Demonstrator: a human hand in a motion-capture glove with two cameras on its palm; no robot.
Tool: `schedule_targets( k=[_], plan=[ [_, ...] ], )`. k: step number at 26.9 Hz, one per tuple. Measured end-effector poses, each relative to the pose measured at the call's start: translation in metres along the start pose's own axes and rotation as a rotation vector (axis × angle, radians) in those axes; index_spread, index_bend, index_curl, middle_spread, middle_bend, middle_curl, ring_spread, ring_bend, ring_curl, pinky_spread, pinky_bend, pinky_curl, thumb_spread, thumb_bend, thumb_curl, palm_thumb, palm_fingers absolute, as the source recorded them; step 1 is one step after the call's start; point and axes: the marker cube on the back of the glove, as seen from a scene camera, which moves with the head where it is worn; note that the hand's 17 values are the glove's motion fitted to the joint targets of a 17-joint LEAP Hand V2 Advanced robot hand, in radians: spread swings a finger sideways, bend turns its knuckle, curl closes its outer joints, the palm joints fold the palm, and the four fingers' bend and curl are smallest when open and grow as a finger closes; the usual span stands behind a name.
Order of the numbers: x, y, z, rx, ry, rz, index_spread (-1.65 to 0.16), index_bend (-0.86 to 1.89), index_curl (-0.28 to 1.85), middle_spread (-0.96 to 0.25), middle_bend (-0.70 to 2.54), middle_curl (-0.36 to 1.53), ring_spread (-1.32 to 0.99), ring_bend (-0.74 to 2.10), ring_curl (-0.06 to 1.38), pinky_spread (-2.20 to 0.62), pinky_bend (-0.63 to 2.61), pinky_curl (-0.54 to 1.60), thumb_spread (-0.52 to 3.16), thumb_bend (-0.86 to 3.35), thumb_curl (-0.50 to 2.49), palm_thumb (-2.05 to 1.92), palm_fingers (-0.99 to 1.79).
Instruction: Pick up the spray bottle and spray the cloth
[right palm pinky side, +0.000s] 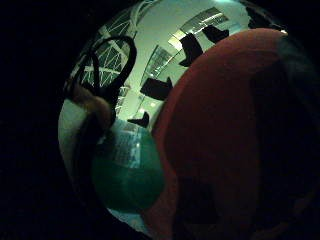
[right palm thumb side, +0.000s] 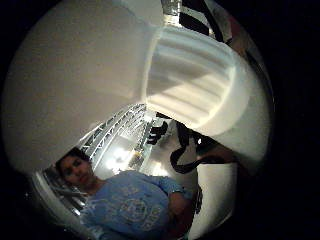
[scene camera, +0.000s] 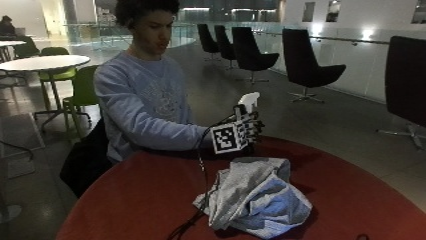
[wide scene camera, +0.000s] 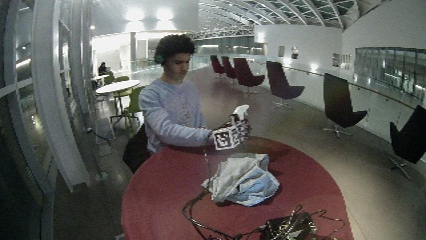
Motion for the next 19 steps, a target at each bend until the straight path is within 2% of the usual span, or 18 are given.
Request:
schedule_targets(
  k=[12, 17, 19],
  plan=[
    [0.015, 0.008, 0.023, -0.023, -0.008, 0.009, -0.26, 0.14, 0.37, -0.09, 0.27, 0.44, -0.10, 0.53, 0.39, -0.10, 0.39, 0.36, 1.06, -0.02, 0.46, 0.81, 1.13],
    [0.022, 0.025, 0.012, -0.160, 0.057, 0.019, -0.26, 0.15, 0.38, -0.09, 0.25, 0.44, -0.11, 0.54, 0.39, -0.07, 0.33, 0.35, 1.05, -0.03, 0.44, 0.80, 1.10],
    [0.019, 0.022, 0.009, -0.114, 0.072, 0.016, -0.29, 0.02, 0.33, -0.09, 0.27, 0.44, -0.11, 0.56, 0.40, -0.05, 0.34, 0.36, 1.04, -0.05, 0.42, 0.76, 1.01]
  ],
)
